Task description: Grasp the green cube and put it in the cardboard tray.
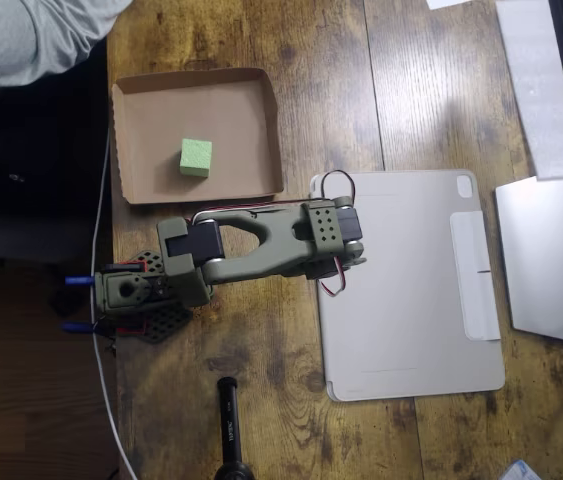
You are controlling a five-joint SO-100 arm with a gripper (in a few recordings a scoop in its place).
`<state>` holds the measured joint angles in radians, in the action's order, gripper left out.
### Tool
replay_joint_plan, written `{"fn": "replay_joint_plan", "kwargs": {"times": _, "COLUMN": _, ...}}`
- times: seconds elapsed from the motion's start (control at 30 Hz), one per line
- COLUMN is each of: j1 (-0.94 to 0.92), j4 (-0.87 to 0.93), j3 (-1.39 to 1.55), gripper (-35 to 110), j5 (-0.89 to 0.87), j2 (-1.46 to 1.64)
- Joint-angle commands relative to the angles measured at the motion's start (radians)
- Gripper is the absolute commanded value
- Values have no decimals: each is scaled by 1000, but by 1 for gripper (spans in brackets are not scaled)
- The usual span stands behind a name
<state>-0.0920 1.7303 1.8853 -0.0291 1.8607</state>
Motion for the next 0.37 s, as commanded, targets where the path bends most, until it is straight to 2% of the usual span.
{"fn": "replay_joint_plan", "kwargs": {"times": 0.0, "j1": 5, "j4": 6, "j3": -2, "gripper": 0, "j5": -23, "j2": 38}}
{"fn": "replay_joint_plan", "kwargs": {"times": 0.33, "j1": 15, "j4": 9, "j3": -5, "gripper": 0, "j5": -23, "j2": 40}}
